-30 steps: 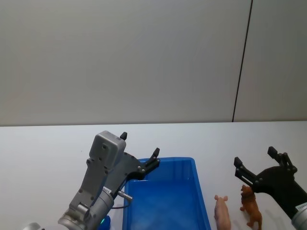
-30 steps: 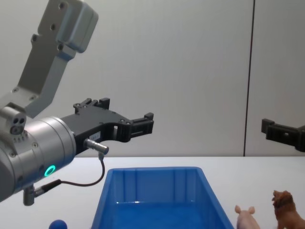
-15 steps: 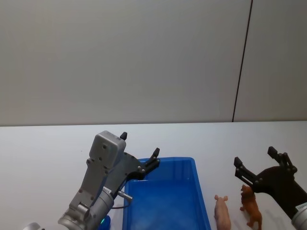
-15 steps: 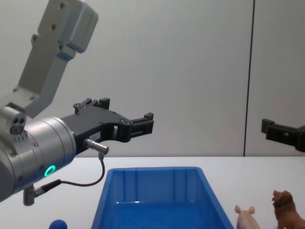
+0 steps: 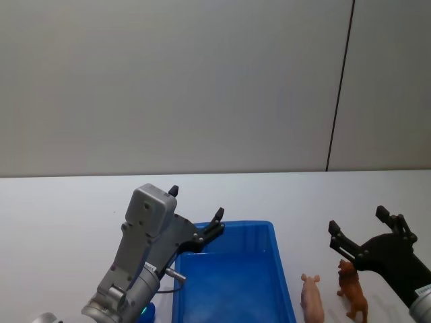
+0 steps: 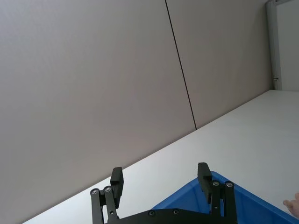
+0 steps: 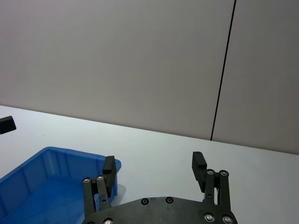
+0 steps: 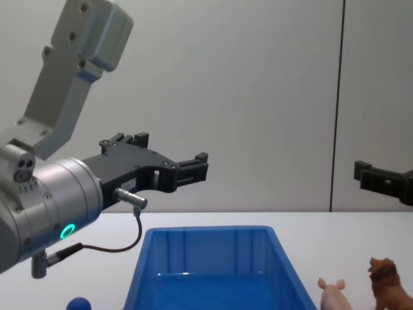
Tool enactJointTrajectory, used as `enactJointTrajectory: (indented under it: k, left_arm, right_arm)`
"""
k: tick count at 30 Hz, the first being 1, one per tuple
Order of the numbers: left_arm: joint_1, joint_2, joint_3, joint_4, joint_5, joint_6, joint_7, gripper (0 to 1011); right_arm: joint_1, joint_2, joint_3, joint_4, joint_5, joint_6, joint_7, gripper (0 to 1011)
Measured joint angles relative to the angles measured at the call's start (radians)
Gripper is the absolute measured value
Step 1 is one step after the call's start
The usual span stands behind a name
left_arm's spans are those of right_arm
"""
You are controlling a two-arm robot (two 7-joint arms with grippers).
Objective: Pick up the two dolls from the table and place them into the box.
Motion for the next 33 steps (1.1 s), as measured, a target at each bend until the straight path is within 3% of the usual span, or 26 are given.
enactJointTrajectory:
  k: [16,33]
  left_arm:
    - [0.000,0.000,0.000,0.000,0.000,0.000,0.000,1001]
    - [0.000,0.000,0.000,0.000,0.000,0.000,0.000,1001]
  right_arm:
    - [0.000,0.000,0.002,0.001,0.000,0.007,0.000,1001]
    - [0.010,0.008,0.016,0.033,0.018,0.134,-0.005,1001]
